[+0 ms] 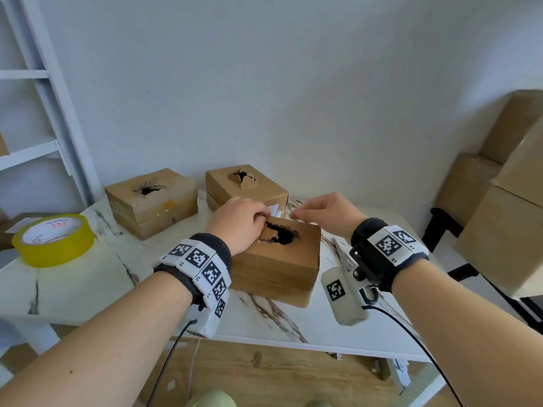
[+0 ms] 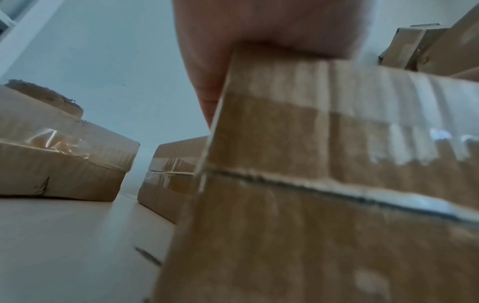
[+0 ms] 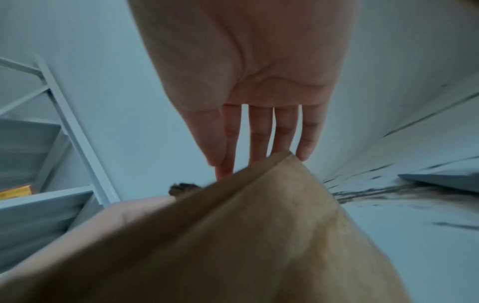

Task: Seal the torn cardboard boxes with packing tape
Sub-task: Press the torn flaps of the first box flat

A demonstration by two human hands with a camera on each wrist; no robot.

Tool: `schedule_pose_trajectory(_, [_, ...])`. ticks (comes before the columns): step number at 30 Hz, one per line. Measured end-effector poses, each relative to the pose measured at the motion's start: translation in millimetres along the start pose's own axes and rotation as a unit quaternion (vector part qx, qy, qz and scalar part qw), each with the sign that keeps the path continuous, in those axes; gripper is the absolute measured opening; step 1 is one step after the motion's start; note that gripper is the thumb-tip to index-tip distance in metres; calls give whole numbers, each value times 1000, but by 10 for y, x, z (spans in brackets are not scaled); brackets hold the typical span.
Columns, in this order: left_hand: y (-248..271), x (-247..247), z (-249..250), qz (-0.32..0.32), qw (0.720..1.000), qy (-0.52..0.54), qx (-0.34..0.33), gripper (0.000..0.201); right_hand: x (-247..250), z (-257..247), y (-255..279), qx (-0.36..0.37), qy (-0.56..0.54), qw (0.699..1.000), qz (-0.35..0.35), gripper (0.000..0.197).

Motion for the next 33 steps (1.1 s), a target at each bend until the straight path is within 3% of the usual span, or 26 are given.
schedule_pose_trajectory(20, [-16, 25, -86, 37, 999, 38, 11, 26, -274, -142, -26, 25, 61, 997, -37, 12])
schedule_pose_trajectory(33, [36, -14, -177, -73, 990, 119, 18, 28, -269, -196, 13, 29, 144, 988, -37, 6])
Point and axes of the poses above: each hand's wrist, its own y-axis away from the middle knuckle, its own x-axis out of the back of the hand, z = x × y, the point moved 9 cm from there along -y, towards the middle knuckle, and after that the axes turned 7 degrees about -x, right-handed, at the moved point
